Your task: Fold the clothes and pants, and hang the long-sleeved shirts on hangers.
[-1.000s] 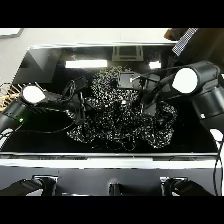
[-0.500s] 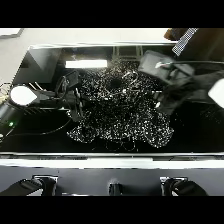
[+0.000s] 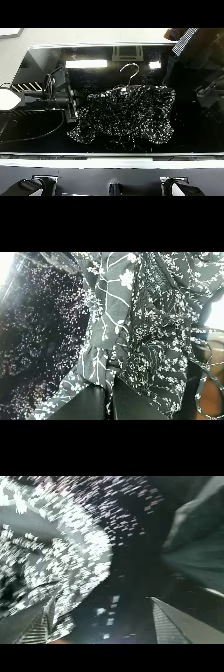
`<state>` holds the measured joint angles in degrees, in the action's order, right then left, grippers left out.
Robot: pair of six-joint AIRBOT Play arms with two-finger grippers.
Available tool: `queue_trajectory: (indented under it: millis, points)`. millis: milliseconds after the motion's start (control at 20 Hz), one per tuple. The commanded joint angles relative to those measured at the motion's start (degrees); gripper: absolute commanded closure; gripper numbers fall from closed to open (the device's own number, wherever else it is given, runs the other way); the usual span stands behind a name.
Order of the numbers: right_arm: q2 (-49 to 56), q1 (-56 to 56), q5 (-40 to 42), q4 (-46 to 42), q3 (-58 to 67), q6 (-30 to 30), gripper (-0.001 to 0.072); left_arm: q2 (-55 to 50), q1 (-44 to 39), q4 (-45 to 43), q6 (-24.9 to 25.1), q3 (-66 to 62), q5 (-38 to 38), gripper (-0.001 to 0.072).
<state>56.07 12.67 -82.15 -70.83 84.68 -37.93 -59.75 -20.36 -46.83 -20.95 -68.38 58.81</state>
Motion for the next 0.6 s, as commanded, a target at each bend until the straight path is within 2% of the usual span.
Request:
queue_trajectory:
  millis: [0, 200, 350, 550]
  points:
    - [4.2, 3.5, -5.0, 9.9, -0.3, 7.7, 0.0089, 0.5, 0.0, 0.8, 0.0, 0.0, 0.3, 0.0691]
    - [9.9, 3.5, -5.1, 17.0, -0.3, 22.3, 0.0086, 0.5, 0.0, 0.8, 0.0, 0.0, 0.3, 0.0691]
    - [12.7, 3.4, -7.2, 19.9, -0.3, 25.2, 0.0087, 0.5, 0.0, 0.8, 0.0, 0.0, 0.3, 0.0691]
    - [14.8, 3.4, -5.7, 24.5, -0.3, 27.4, 0.0087, 0.5, 0.0, 0.8, 0.0, 0.0, 0.3, 0.0691]
